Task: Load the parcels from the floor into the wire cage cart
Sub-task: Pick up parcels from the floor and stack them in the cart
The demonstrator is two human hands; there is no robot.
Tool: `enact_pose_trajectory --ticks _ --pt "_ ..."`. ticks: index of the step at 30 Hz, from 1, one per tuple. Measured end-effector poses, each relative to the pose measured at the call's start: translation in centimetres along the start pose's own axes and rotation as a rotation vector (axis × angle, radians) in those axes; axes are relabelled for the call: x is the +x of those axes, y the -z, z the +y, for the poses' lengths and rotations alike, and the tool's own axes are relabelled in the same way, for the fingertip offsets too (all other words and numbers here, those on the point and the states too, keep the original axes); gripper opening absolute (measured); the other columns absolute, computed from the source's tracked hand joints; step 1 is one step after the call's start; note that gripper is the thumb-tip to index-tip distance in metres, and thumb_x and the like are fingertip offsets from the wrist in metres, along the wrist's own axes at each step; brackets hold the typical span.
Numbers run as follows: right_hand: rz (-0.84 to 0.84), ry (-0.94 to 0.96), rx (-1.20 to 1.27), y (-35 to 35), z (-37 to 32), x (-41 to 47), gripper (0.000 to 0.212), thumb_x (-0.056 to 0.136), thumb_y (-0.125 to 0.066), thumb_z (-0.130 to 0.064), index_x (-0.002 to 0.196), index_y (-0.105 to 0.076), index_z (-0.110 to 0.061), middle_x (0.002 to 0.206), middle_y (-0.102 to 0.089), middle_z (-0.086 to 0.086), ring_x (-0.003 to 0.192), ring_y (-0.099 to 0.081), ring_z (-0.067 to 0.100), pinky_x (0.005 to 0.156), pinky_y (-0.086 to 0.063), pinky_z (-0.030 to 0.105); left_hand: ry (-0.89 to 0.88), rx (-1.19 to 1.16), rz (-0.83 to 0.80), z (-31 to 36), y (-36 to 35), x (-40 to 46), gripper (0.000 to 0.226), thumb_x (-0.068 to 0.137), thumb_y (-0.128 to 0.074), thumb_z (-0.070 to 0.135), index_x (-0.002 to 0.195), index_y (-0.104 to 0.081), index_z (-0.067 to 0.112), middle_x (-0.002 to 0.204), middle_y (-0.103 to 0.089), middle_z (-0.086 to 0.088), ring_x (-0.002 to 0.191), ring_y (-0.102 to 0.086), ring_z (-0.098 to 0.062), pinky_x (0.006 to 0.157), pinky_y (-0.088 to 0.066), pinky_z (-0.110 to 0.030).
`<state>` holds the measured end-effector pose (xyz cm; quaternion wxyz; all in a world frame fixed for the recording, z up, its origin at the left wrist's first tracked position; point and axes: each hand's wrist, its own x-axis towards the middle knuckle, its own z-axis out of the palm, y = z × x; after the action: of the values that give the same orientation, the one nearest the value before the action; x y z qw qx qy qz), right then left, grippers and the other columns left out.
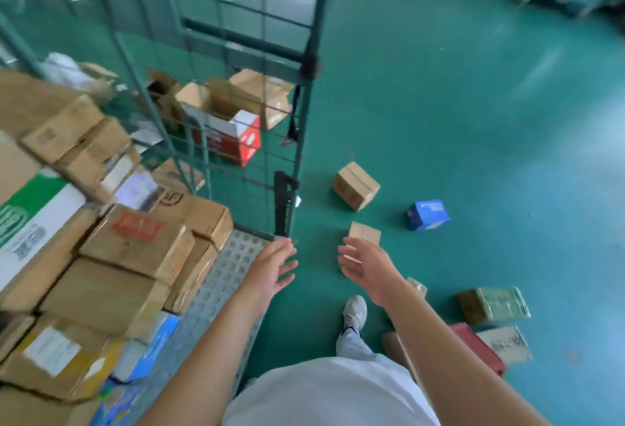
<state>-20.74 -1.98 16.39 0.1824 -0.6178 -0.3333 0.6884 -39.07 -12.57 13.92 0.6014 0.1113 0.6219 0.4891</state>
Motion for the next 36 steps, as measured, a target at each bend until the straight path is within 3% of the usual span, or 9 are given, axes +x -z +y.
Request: enact_pose_trajectory --ticks 5,9,14,18,21,25,31,36 --pt "0.075 -0.019 0.137 6.5 -1.5 3.1 0.025 0.101 -0.06 -0.028 0.123 -0.065 -0.016 0.119 -0.072 0.005 0.102 -0.069 0.022 0.095 -0.056 0.035 0.044 0.093 -0.053 1.2 -6.7 4.5 0.024 0.102 -0.062 0.036 0.125 -0.064 0.029 0.128 -0.069 0.003 0.117 -0.067 -0.019 0.104 -0.053 -0.042" --pt "0.108 -0.035 0.213 11.9 -4.1 6.8 0.02 0.102 -0.059 -0.023 0.118 -0.065 -0.013 0.114 -0.072 0.005 0.096 -0.067 0.022 0.087 -0.055 0.033 0.073 0.157 -0.062 2.6 -13.4 9.0 0.021 0.102 -0.063 0.035 0.121 -0.066 0.028 0.125 -0.07 0.003 0.115 -0.068 -0.02 0.1 -0.055 -0.04" --pt "0.127 -0.027 0.217 20.5 -9.6 13.0 0.018 0.102 -0.058 -0.027 0.114 -0.066 -0.016 0.114 -0.072 0.006 0.093 -0.068 0.019 0.095 -0.054 0.036 0.109 0.229 -0.013 5.3 -22.7 14.8 0.014 0.102 -0.062 0.033 0.115 -0.067 0.027 0.123 -0.07 0.0 0.108 -0.068 -0.02 0.086 -0.054 -0.035" --pt "0.145 0.0 0.233 27.5 -14.5 17.1 0.012 0.102 -0.057 -0.027 0.107 -0.065 -0.02 0.116 -0.071 0.006 0.1 -0.067 0.021 0.096 -0.053 0.036 0.119 0.276 0.01 7.6 -29.4 19.1 0.018 0.102 -0.062 0.034 0.118 -0.066 0.026 0.123 -0.07 0.0 0.111 -0.068 -0.021 0.091 -0.056 -0.037" --pt "0.169 -0.015 0.247 31.0 -16.7 19.4 0.011 0.102 -0.056 -0.026 0.107 -0.065 -0.02 0.114 -0.07 0.003 0.101 -0.067 0.021 0.085 -0.054 0.029 0.144 0.291 0.016 8.7 -33.2 21.5 0.02 0.104 -0.06 0.034 0.121 -0.064 0.025 0.125 -0.069 0.0 0.114 -0.067 -0.022 0.095 -0.056 -0.039" --pt "0.153 -0.074 0.244 32.9 -18.2 22.4 0.01 0.102 -0.057 -0.025 0.107 -0.064 -0.02 0.112 -0.07 0.004 0.094 -0.065 0.019 0.08 -0.054 0.027 0.172 0.314 0.019 9.5 -36.0 24.2 0.024 0.104 -0.059 0.035 0.125 -0.064 0.024 0.126 -0.068 0.0 0.114 -0.067 -0.022 0.098 -0.056 -0.041" --pt "0.134 -0.152 0.176 32.9 -20.7 27.1 0.022 0.101 -0.058 -0.029 0.119 -0.063 -0.018 0.115 -0.069 0.004 0.104 -0.068 0.021 0.083 -0.055 0.031 0.221 0.31 0.046 11.4 -38.2 29.3 0.022 0.105 -0.057 0.035 0.123 -0.062 0.024 0.125 -0.065 0.0 0.115 -0.066 -0.022 0.1 -0.055 -0.041" --pt "0.156 -0.159 0.074 32.1 -25.0 32.6 0.022 0.102 -0.055 -0.029 0.119 -0.063 -0.018 0.114 -0.069 0.004 0.109 -0.067 0.023 0.096 -0.055 0.038 0.276 0.255 0.034 13.7 -39.3 36.2 0.021 0.103 -0.059 0.034 0.121 -0.064 0.023 0.125 -0.068 -0.003 0.108 -0.067 -0.022 0.088 -0.054 -0.037"
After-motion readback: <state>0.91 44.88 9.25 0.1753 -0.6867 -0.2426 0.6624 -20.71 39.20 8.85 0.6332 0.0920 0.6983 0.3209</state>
